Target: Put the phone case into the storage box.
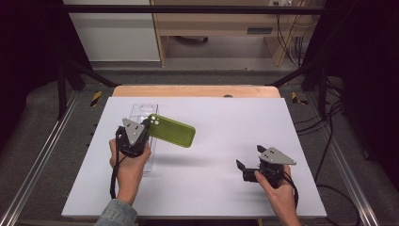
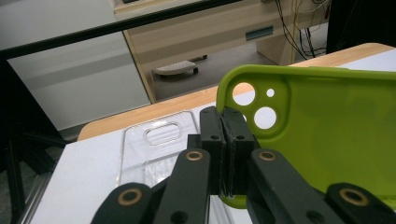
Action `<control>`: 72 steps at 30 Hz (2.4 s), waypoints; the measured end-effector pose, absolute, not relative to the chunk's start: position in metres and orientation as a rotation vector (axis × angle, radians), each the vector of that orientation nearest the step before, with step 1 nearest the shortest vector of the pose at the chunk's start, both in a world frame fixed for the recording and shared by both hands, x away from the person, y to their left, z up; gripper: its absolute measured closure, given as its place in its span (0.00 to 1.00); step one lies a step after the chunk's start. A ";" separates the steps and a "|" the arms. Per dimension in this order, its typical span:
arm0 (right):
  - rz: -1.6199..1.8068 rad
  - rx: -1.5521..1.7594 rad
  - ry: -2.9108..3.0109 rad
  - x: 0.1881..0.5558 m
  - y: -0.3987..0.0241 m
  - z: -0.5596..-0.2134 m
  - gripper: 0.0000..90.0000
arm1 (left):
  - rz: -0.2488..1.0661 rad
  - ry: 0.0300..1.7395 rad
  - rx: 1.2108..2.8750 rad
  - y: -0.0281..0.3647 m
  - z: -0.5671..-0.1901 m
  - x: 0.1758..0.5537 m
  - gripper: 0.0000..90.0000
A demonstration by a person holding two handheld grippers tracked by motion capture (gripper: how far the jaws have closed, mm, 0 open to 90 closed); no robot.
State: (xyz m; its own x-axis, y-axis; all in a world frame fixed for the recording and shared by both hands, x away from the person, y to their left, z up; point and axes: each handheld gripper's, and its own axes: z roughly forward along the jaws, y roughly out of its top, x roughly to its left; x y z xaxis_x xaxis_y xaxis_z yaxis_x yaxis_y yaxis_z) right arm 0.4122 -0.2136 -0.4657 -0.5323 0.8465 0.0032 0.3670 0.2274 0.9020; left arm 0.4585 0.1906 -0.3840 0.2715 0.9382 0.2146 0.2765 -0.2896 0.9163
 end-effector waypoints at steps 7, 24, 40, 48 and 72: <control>1.276 1.047 1.980 0.406 -0.227 -0.467 0.06 | 1.066 1.115 1.741 0.205 -0.379 0.462 0.98; 1.321 1.050 1.922 0.406 -0.240 -0.476 0.05 | 1.088 1.148 1.715 0.230 -0.372 0.468 0.98; 1.330 0.965 1.889 0.403 -0.240 -0.477 0.05 | 1.165 1.128 1.718 0.246 -0.357 0.469 0.98; 1.336 0.939 1.871 0.402 -0.241 -0.477 0.05 | 1.210 1.101 1.737 0.250 -0.347 0.472 0.98; 1.393 0.919 1.849 0.400 -0.242 -0.476 0.05 | 1.295 1.053 1.766 0.267 -0.333 0.477 0.98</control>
